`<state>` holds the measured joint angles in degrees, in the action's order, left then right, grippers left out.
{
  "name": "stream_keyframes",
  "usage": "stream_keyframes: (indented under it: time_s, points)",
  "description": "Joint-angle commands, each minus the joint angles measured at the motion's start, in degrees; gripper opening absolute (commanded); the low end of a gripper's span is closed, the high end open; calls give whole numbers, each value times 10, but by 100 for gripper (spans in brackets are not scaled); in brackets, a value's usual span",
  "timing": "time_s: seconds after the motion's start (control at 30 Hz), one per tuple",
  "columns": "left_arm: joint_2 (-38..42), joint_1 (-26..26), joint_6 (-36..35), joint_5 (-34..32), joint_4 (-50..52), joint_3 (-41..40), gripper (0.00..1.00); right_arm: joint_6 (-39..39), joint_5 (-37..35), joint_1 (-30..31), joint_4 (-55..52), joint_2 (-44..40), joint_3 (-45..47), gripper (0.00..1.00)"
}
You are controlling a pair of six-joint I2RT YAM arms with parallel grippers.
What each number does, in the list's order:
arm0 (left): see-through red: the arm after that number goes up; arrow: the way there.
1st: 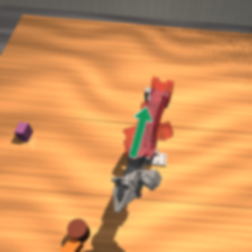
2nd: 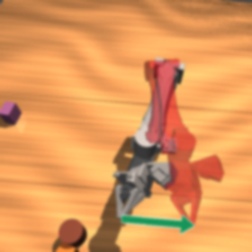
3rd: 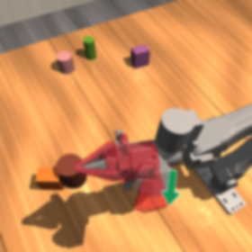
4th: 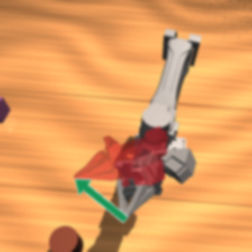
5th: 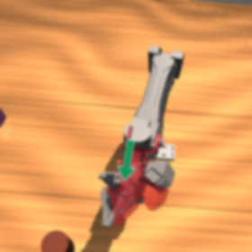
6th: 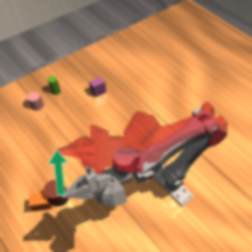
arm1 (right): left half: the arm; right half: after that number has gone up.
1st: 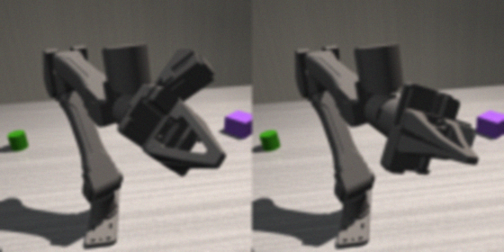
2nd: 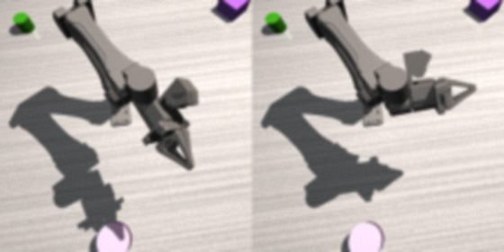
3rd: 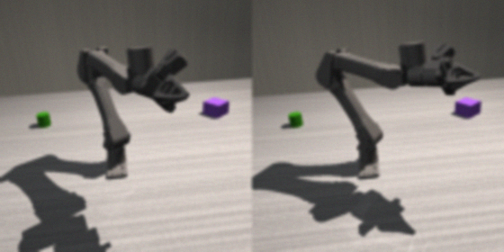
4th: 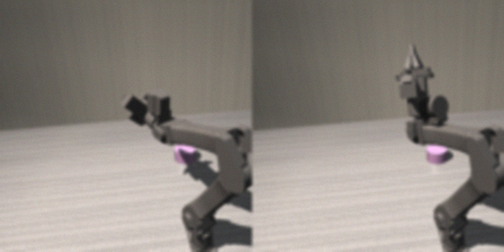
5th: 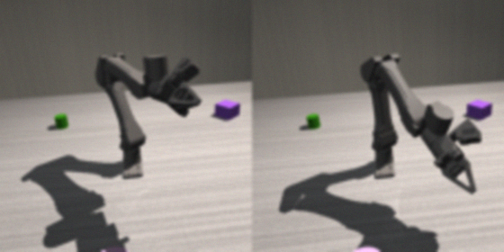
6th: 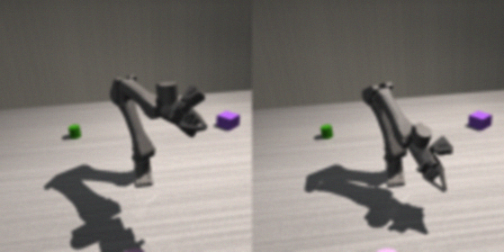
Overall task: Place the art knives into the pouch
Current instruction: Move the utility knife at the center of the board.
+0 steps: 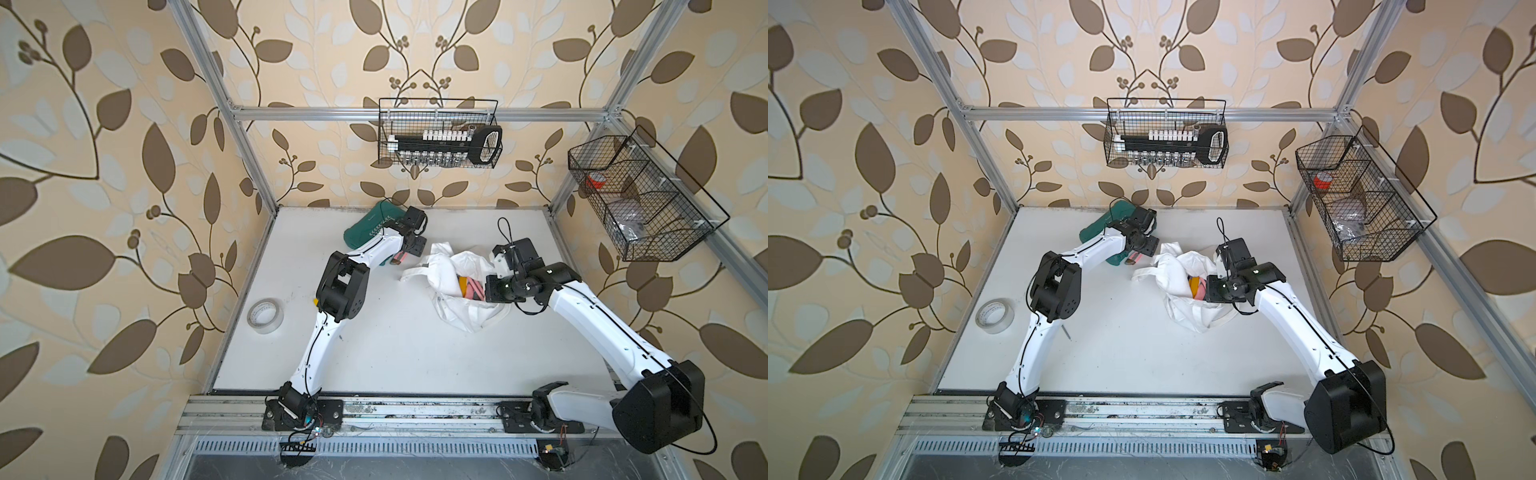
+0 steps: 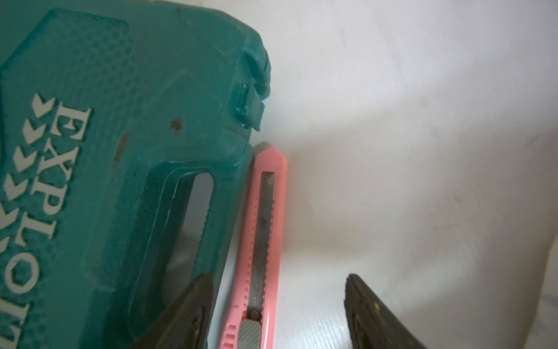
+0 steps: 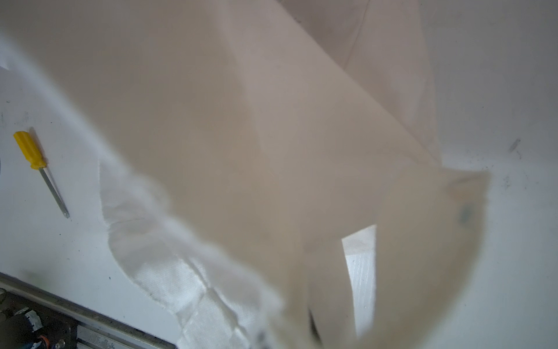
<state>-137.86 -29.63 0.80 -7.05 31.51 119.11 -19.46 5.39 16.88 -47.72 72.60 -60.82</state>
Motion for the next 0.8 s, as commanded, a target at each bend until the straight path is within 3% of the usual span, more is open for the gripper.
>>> stream_keyframes:
  time_s: [0.0,0.77]
  points:
    - [4,2,9,10,-4,0,71,3,7,3,0,8,4,0]
    - [-34,10,27,18,30,19,67,2,11,14,12,15,15,0]
